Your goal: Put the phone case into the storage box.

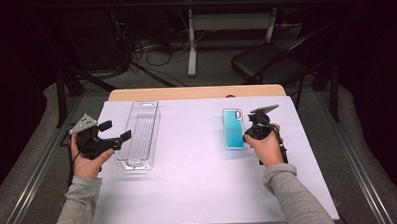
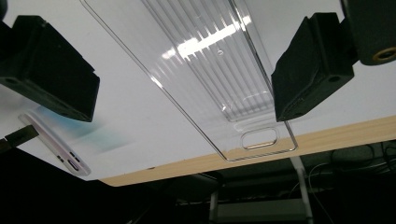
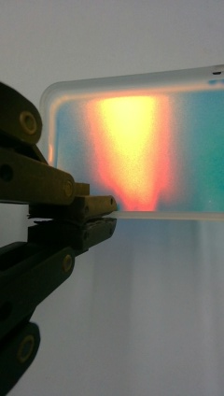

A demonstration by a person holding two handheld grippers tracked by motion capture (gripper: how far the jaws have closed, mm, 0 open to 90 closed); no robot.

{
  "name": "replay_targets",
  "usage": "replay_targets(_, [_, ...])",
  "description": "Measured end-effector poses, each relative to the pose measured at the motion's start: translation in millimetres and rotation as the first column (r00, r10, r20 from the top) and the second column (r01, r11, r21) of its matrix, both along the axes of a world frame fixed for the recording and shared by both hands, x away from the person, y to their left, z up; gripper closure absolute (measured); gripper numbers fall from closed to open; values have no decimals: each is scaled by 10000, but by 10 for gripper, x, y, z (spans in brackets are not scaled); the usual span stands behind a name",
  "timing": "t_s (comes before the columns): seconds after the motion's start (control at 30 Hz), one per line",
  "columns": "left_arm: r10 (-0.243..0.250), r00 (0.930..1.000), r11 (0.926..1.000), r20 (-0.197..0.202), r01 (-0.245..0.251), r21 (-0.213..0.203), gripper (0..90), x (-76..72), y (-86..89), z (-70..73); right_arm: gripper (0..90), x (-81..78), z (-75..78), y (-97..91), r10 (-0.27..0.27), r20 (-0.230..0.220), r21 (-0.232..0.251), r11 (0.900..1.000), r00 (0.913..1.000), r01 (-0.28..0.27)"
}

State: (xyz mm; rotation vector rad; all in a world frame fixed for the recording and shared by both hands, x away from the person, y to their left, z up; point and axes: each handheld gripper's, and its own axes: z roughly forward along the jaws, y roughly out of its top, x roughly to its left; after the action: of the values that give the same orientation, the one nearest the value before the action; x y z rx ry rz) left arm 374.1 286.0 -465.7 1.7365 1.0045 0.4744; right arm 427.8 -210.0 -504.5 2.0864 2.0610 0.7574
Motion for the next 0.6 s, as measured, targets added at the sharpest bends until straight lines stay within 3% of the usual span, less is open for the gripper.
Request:
replay_targets(0.23, [-60,10000,10000,29,60,41,80,-6,-33,3,882,-103,16,10,163,600,43,9999,9981,-166])
replay_targets(0.6, [-293,9996,9994,-52,294,196,80,-34,-151,11,882,-288,2,120,648,1064,118,9977,9922,-664])
